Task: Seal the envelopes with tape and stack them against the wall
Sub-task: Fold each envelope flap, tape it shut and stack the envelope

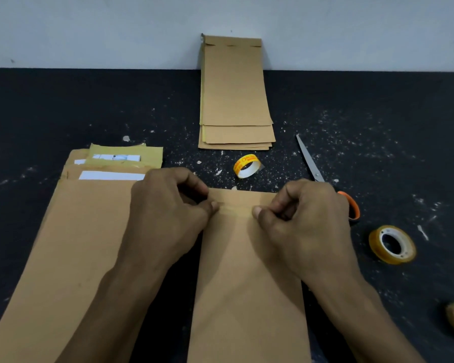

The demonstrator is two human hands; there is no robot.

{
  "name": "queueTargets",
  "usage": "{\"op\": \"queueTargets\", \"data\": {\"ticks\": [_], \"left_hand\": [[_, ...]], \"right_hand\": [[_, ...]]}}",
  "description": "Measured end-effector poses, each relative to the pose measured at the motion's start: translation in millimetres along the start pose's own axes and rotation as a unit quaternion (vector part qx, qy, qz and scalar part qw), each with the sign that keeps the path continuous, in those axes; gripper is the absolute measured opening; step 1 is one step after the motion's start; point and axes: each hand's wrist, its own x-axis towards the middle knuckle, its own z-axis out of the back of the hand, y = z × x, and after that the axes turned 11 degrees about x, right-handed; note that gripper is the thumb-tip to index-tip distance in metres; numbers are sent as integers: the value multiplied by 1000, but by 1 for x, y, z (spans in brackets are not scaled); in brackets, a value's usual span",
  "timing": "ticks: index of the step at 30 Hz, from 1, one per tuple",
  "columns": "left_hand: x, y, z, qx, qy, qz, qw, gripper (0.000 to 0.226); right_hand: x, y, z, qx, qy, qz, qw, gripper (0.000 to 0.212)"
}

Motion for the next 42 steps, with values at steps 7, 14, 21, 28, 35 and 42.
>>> {"op": "queueTargets", "data": {"ticks": [7,14,21,28,35,42], "left_hand": [[-6,-5,-3,11,-8,-37,999,15],[-9,-5,-3,25,-25,-68,997,12],[-9,-2,-6,22,-37,-72,996,13],[-7,2,-9,69,-33,-98,992,24],[-2,-1,-7,126,38,-131,983,31],[8,1,5,40,99,-105,989,25]], "right_hand": [[1,3,2,-46,10,-27,999,28],[3,5,7,-54,20,-42,997,17],[3,7,12,-38,21,-69,997,22],[4,6,18,-4,4,-85,996,21],[1,1,21,15,5,-65,998,22],[-4,0,20,11,-31,-21,999,25]]}}
